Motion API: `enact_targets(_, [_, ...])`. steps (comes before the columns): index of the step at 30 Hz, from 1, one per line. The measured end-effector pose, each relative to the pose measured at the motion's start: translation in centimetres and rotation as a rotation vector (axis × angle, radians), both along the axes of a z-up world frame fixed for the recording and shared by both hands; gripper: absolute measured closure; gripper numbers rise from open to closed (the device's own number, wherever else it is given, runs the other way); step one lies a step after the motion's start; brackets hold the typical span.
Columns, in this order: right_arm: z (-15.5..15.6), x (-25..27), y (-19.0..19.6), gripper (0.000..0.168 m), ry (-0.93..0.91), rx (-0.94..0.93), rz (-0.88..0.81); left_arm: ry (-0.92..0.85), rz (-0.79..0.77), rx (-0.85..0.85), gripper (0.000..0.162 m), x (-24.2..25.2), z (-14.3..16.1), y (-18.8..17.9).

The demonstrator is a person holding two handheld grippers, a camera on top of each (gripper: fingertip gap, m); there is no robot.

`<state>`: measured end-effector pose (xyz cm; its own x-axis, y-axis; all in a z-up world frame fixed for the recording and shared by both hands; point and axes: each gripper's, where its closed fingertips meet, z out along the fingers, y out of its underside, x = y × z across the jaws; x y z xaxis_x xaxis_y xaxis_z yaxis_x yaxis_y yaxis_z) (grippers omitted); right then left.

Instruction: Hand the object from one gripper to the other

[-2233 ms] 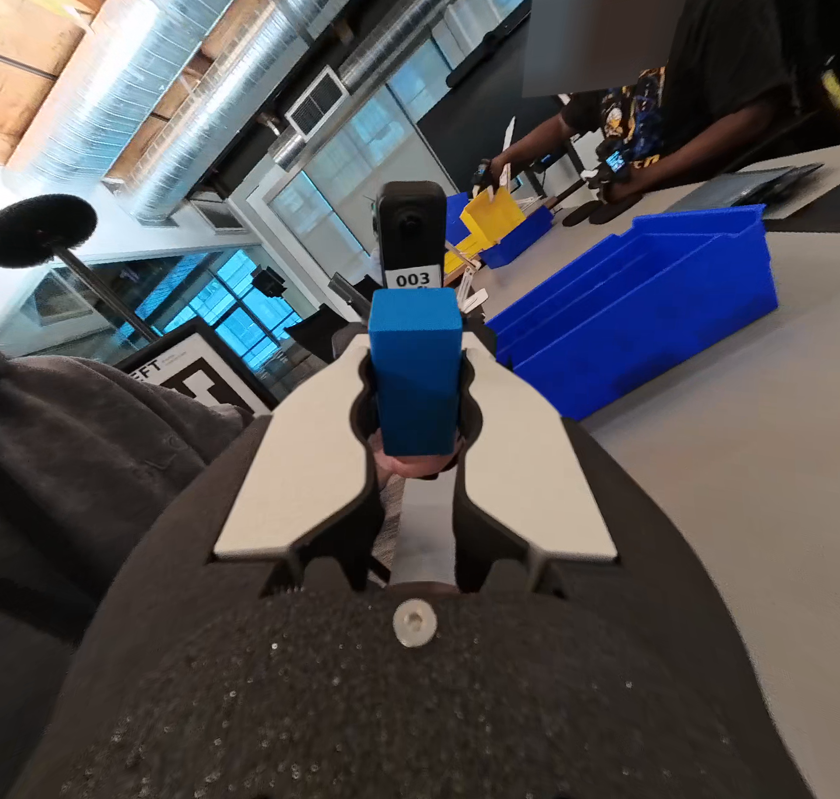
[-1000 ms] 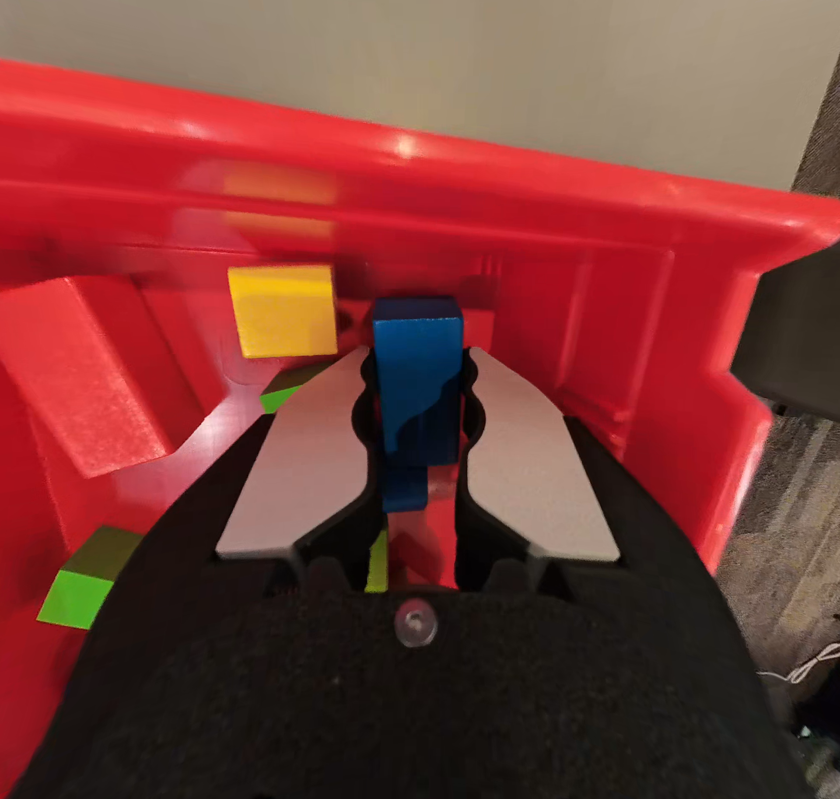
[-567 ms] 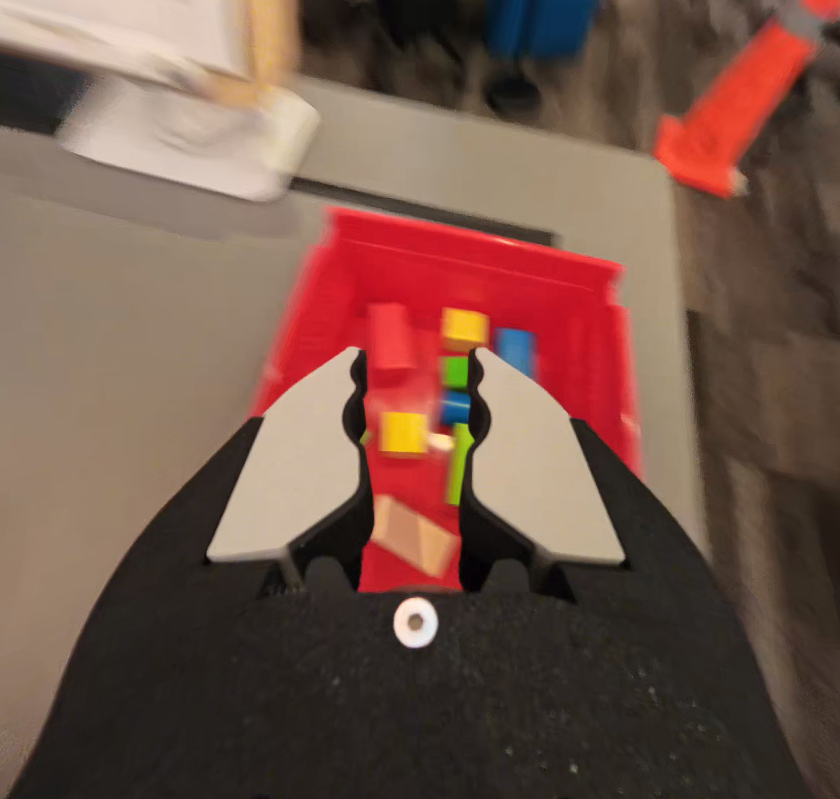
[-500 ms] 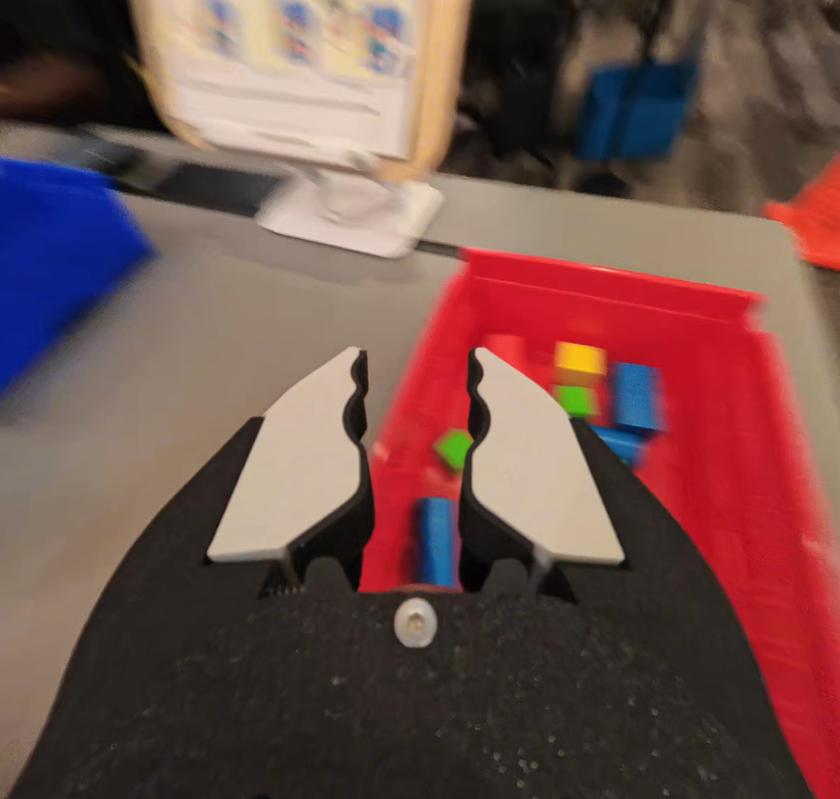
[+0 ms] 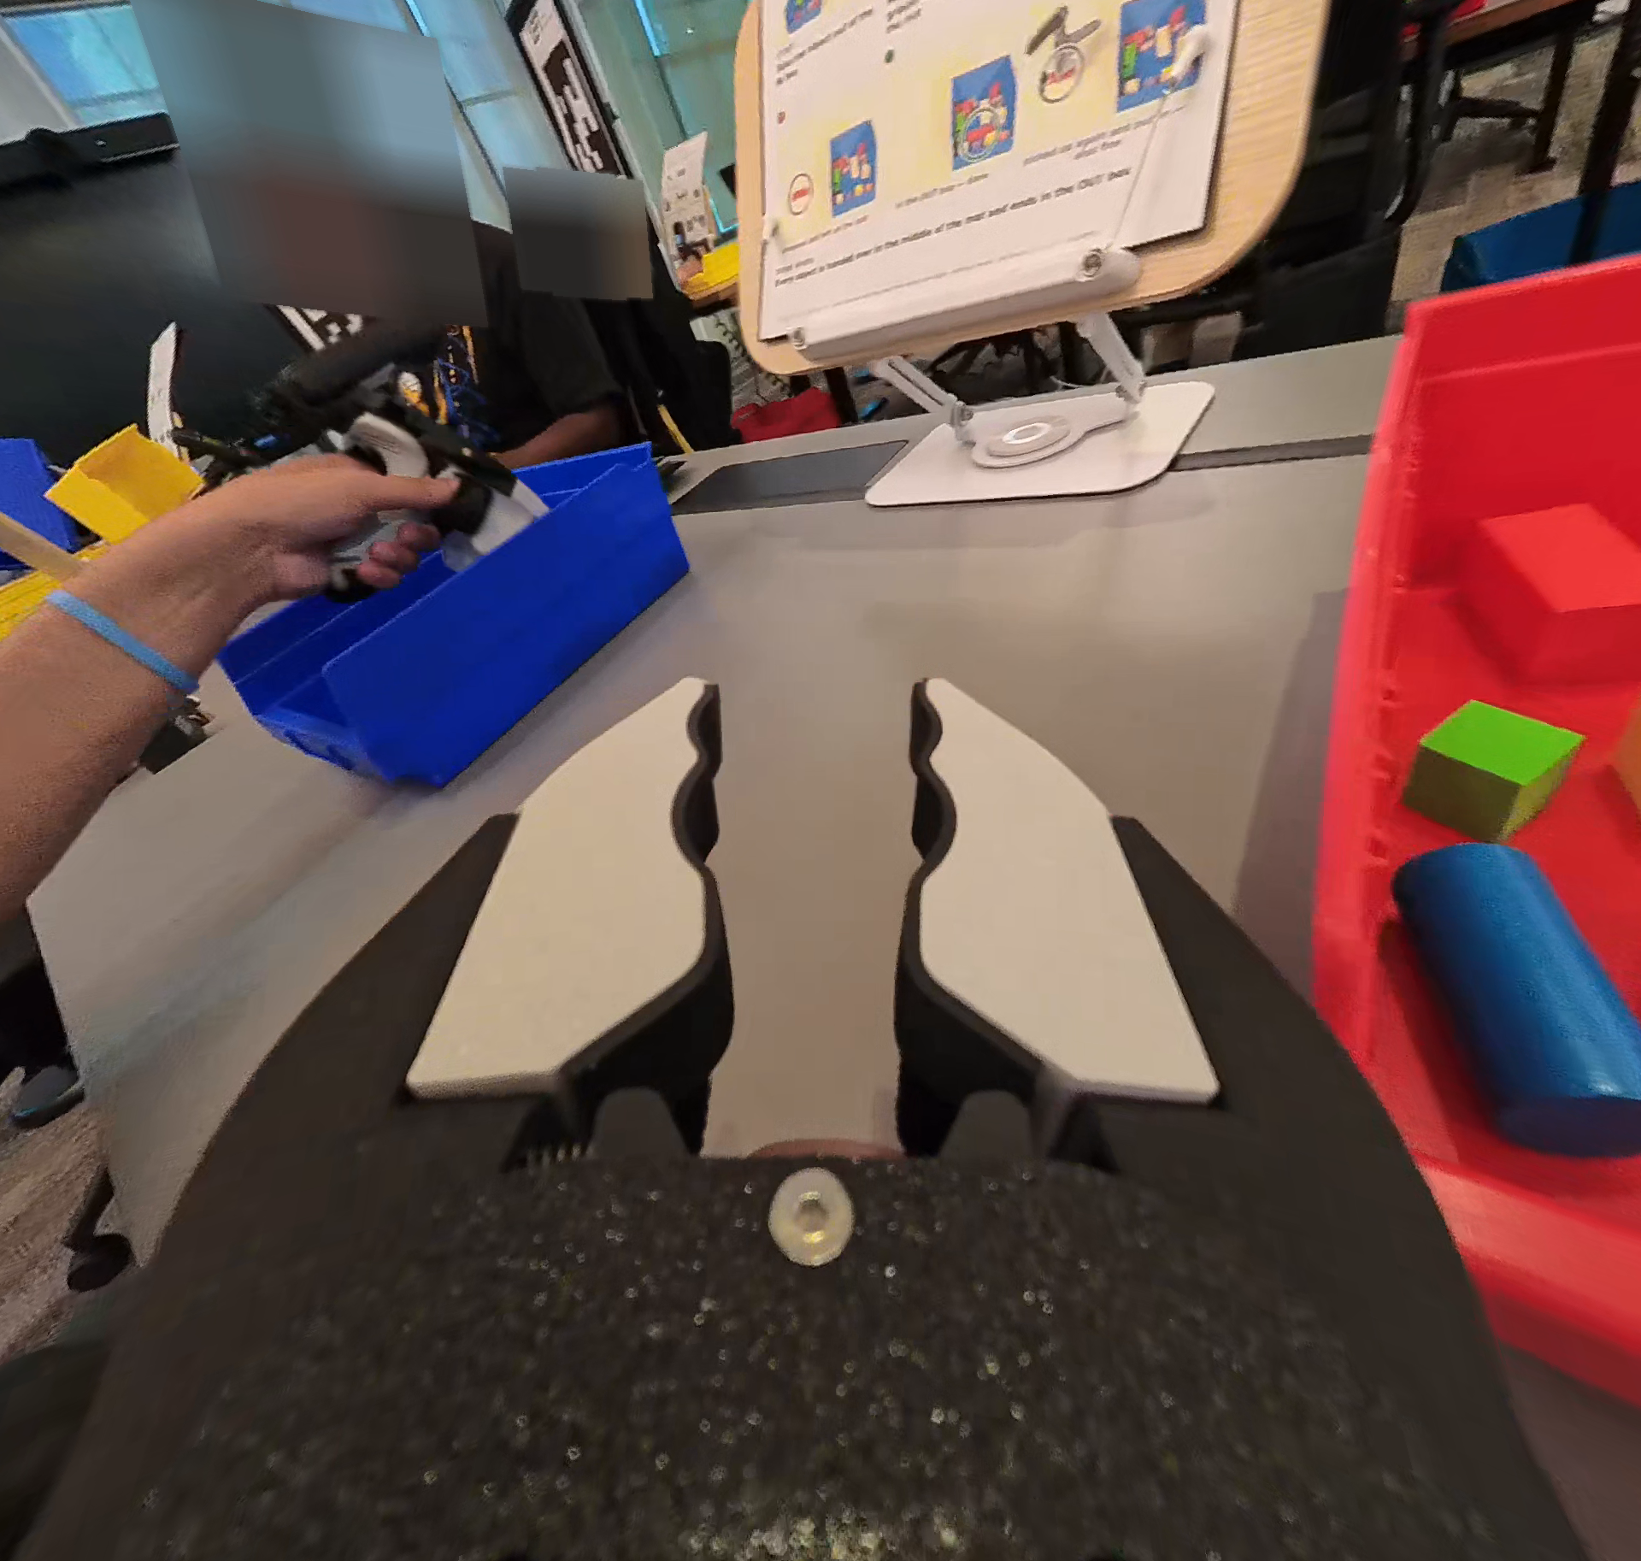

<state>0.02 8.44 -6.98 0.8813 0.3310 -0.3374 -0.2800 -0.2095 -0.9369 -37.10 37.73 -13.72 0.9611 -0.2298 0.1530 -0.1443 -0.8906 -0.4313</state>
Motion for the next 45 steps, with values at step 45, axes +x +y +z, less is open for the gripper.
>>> enact_targets(45, [5.5,-15.3,3.0,0.118,-0.33,0.233,0.657,-1.395,-0.671,-0.355,0.128,23.7,13.5,-28.1])
